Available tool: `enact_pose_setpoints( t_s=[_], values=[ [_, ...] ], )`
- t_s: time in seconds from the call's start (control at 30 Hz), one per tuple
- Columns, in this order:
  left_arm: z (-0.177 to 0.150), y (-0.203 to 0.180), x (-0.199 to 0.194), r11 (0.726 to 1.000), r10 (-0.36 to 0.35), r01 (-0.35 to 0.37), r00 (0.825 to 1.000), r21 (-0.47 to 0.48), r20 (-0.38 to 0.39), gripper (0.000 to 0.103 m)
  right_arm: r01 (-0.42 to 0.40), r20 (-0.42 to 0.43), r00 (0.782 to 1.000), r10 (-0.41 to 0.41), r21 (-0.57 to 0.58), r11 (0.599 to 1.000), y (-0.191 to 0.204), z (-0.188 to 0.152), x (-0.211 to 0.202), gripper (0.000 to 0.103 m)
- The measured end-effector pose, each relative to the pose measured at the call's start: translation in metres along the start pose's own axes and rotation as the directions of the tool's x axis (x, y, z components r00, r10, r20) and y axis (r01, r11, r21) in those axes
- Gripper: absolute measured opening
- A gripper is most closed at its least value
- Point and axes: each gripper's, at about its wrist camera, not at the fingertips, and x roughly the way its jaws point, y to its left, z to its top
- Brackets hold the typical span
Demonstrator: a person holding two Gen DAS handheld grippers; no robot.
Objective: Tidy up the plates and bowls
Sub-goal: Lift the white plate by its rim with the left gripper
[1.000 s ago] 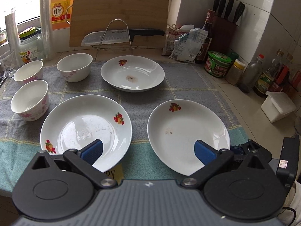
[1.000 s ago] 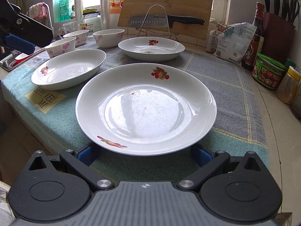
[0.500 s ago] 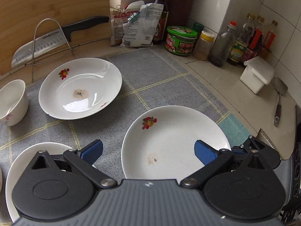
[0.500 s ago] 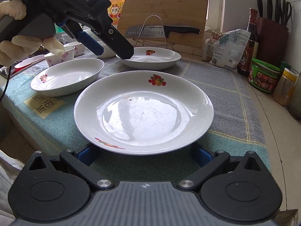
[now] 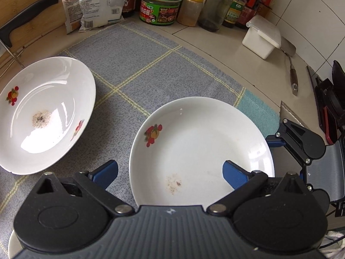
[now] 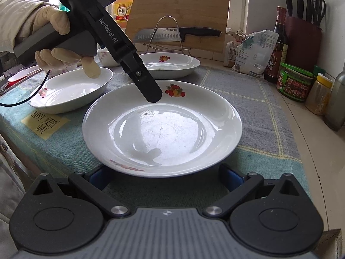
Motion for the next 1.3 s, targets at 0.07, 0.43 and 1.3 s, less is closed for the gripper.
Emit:
enact_pose_setpoints(
  t_s=[0.07,0.43,1.3],
  values=[
    [0.005,0.000,0.004,1.000,-0.012,0.012,1.000,0.016,-0.023,0.102,-0.009,-0.020,1.000,0.009,-0.005,1.000,-0.001,0.004,0.002,0.103],
    [0.019,0.003,0.019,0.999,-0.052,0.053,0.994,0.008,-0.099,0.099,-0.059,0.004,0.998,0.059,-0.054,0.997,-0.006,0.002,0.004,0.103],
    [0.031,0.004,0.031,0.994,-0.091,0.099,0.977,0.034,-0.191,0.087,-0.104,-0.020,0.995,0.102,-0.081,0.991,-0.012,0.007,0.006,0.103]
  ],
)
